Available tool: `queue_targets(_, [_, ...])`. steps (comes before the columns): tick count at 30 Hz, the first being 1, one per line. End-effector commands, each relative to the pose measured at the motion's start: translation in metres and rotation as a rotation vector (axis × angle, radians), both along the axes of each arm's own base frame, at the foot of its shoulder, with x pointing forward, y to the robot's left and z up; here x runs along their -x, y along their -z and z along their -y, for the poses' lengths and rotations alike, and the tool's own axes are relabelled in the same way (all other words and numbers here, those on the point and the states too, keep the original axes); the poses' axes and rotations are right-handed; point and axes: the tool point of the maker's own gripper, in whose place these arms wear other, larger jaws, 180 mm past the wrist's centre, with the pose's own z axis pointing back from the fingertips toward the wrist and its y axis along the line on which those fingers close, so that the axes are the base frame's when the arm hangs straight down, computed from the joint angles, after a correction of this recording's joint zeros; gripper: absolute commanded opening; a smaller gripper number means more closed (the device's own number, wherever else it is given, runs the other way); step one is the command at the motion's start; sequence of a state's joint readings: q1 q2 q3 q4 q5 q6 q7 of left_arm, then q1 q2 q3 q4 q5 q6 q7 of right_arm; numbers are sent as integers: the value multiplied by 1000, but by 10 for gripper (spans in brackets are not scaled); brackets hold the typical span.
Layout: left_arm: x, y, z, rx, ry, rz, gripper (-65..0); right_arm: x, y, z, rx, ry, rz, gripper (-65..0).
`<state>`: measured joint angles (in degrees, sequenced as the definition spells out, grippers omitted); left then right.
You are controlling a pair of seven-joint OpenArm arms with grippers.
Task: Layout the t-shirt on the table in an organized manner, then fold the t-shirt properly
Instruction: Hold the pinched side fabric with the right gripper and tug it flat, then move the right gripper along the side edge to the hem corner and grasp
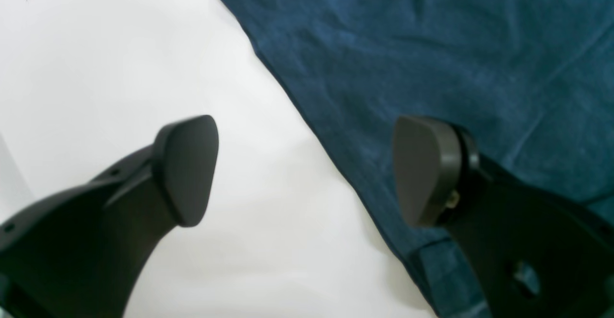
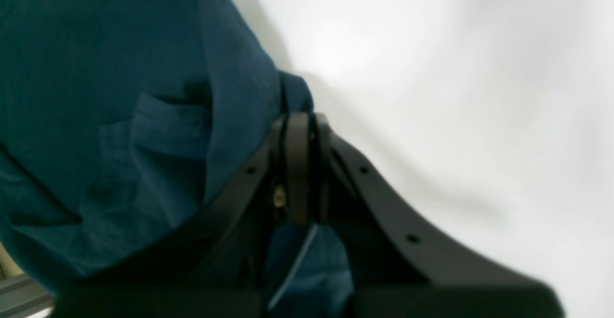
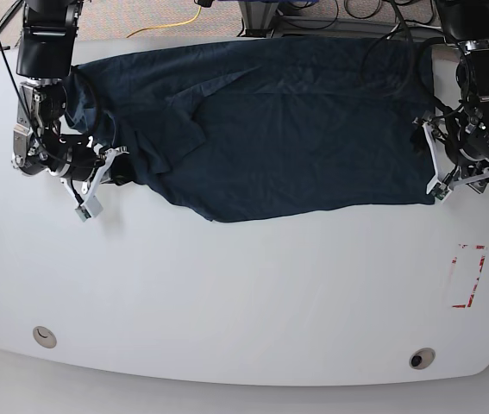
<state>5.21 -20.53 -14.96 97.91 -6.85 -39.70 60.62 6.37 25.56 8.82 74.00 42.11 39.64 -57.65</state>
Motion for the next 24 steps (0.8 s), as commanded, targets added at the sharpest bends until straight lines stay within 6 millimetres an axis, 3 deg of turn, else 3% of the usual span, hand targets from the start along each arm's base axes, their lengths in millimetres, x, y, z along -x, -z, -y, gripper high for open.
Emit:
queue_targets(1, [-8,-12,-6,-18,0,37,-125,-21,-25,4,1,-5,82,-650])
queue_targets(4, [-8,-12,-6,-18,0,37,-125,-27,-32,5,6,-7,103,-650])
queue_targets(13, [-8,-13,-7,-20,0,37,-125,-54,-81,-1,47,-48,247,-650])
queue_targets(15, [-8,-13,-7,-20,0,37,-125,-57,-91,7,68,-41,265,-650])
queue_targets(24, [-7,-12,-7,-20,-1,36,-125,-64,-111,19,87,-9,313,-650])
